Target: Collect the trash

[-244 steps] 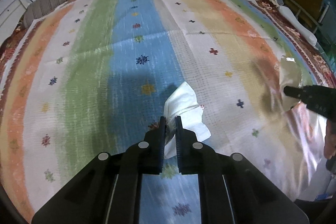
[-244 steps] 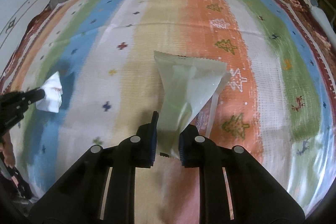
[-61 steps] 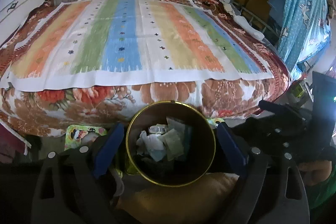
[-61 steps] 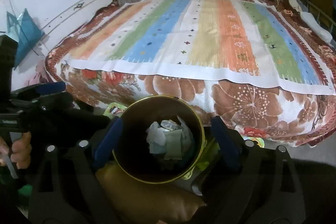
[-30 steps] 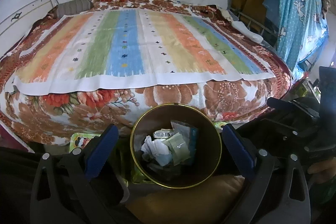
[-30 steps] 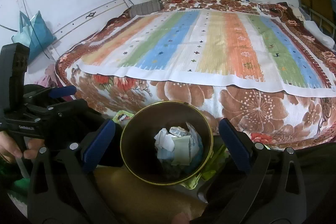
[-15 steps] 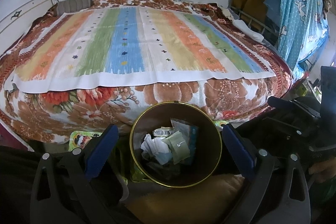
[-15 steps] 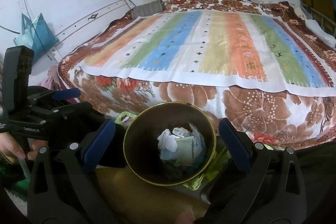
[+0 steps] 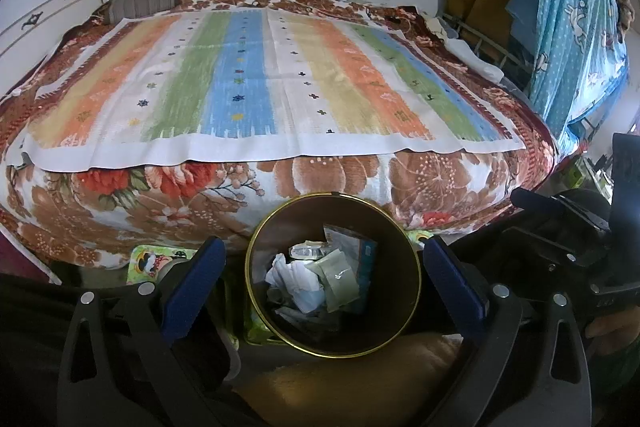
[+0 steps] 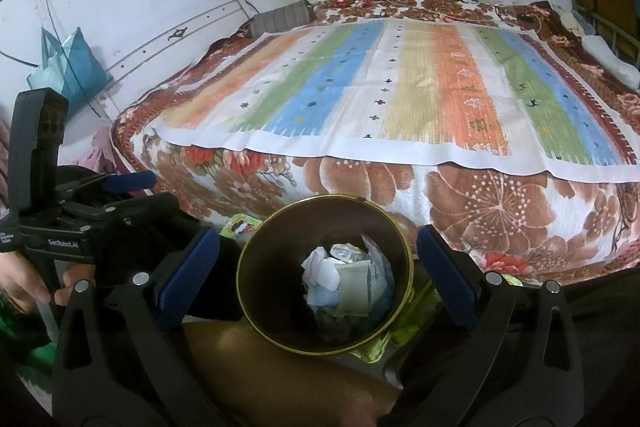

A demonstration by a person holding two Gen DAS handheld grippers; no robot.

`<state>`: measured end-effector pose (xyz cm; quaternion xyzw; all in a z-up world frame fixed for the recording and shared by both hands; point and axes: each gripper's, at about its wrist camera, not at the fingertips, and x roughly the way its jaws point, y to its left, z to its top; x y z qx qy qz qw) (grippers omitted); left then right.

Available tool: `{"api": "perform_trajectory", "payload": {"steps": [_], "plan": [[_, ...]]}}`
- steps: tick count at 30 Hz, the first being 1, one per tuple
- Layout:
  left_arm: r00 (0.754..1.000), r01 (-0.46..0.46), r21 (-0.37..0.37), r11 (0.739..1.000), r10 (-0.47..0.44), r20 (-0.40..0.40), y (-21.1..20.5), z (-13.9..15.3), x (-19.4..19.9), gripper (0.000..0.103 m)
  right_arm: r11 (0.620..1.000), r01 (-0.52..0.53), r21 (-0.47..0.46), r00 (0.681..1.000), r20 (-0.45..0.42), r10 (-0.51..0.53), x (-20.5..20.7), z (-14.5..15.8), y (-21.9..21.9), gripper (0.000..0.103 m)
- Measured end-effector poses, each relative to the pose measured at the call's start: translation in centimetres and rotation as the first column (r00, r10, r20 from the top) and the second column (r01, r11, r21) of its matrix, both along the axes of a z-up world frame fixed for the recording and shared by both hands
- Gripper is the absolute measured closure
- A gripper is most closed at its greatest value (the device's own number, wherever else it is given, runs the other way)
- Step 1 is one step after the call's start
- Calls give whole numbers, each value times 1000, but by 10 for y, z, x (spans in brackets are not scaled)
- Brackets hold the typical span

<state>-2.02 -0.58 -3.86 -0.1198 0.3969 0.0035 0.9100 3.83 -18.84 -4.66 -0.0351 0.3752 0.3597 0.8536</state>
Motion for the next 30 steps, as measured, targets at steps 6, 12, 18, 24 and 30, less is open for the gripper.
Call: {"api": "perform_trajectory", "payload": {"steps": [6, 12, 18, 24, 30], "plan": [[1000, 4, 0, 1000, -4, -5, -1, -1, 0, 6, 1000, 4, 0, 1000, -1, -4, 0, 0, -1, 9], [1000, 11, 21, 1000, -11, -11, -4, -2, 0, 6, 1000, 10, 4, 1000, 3, -10, -1, 1, 0, 9], [1000, 7, 6, 1000, -7, -14, -4, -3, 0, 6, 1000, 11, 0, 1000, 4, -11, -1, 1, 0, 9], [1000, 5, 4, 1000, -5, -14, -4, -2, 0, 6, 1000, 10, 0, 1000, 4, -10, 0, 1, 0, 9], [1000, 7, 8, 1000, -6, -12, -3, -2, 0, 6, 1000, 9, 3, 1000, 2, -9, -1, 1, 0, 9]]}}
